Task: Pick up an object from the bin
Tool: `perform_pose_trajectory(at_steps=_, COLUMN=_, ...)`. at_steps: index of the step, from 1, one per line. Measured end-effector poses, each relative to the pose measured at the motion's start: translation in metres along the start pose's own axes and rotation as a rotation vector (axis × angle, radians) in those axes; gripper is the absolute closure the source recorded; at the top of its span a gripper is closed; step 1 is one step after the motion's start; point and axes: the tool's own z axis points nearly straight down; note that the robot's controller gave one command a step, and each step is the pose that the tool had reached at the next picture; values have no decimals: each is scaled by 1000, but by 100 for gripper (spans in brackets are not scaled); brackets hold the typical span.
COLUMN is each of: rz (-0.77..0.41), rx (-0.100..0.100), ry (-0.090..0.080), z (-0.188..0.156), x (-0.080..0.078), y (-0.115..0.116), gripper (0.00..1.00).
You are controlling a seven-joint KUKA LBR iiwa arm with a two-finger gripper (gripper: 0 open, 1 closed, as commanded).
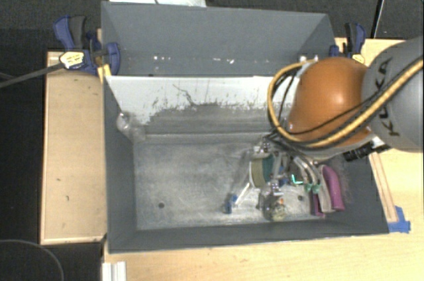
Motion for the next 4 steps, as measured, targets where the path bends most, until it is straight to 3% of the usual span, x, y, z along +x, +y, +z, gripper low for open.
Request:
perform_pose_trajectory(at_steps=1, rz=183, rx=-2, ry=-17, z=114, x=-11, y=-38, gripper=0)
perform_pose_trajectory(at_steps=2, rz=185, rx=-2, ry=-22, z=110, x=-12, y=-38, gripper=100)
perform_pose_trajectory(at_steps=3, rz=201, rx=-1, ry=-15, z=-12, x=-2, y=-44, gripper=100)
perform_pose_trajectory(at_steps=4, rz=200, rx=-1, ry=-13, z=-63, x=-4, y=-43, gripper=100)
